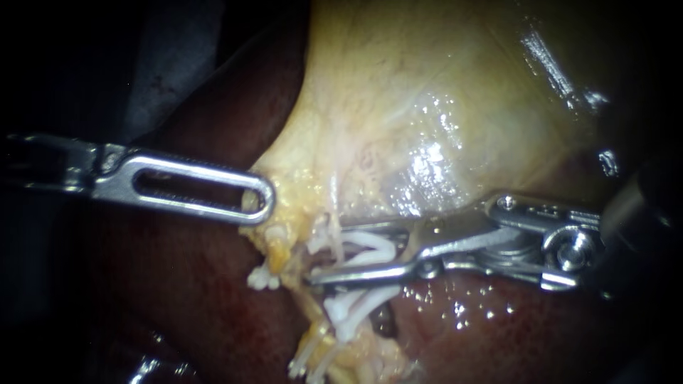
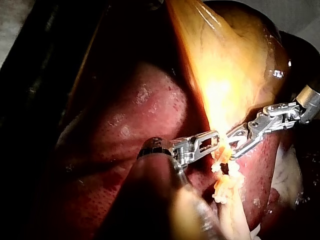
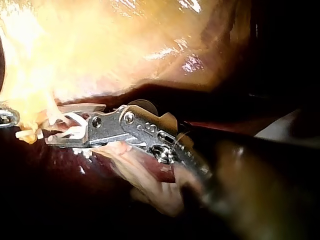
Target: Clipping third clip right tube
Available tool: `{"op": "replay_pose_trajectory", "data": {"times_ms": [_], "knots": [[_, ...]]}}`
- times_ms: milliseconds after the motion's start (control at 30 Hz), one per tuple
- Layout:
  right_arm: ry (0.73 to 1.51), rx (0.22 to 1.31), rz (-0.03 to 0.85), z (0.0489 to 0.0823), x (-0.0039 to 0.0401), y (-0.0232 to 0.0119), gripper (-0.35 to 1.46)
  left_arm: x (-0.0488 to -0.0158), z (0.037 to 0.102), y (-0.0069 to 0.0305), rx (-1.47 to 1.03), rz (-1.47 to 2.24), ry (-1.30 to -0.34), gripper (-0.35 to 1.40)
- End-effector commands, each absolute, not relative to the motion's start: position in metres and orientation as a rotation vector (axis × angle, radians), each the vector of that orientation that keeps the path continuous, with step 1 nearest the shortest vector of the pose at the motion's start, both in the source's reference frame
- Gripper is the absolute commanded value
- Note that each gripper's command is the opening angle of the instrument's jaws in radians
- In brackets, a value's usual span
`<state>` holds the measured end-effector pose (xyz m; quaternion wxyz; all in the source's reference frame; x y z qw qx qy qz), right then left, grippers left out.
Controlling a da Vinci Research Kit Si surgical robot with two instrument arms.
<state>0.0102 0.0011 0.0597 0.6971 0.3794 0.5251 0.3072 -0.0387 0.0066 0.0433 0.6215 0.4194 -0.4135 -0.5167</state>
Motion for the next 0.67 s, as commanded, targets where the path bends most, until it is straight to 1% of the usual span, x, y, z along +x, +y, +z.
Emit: {"op": "replay_pose_trajectory", "data": {"times_ms": [33,67,100,200,667], "knots": [[1.172,0.844,0.684,0.0597,0.01,0.0012,-0.09,-0.0387,0.0433,0.0065,0.963,-1.188,-0.95,-0.35],[1.173,0.842,0.686,0.0598,0.0097,0.0013,-0.17,-0.0387,0.0433,0.0065,0.963,-1.188,-0.95,-0.35],[1.173,0.841,0.686,0.0599,0.0095,0.0014,-0.22,-0.0387,0.0433,0.0065,0.963,-1.188,-0.95,-0.35],[1.173,0.84,0.686,0.0603,0.0094,0.0015,-0.28,-0.0387,0.0433,0.0065,0.963,-1.188,-0.95,-0.35],[1.171,0.847,0.69,0.0605,0.0094,0.0008,-0.33,-0.0388,0.0433,0.0065,0.962,-1.189,-0.95,-0.35]]}}
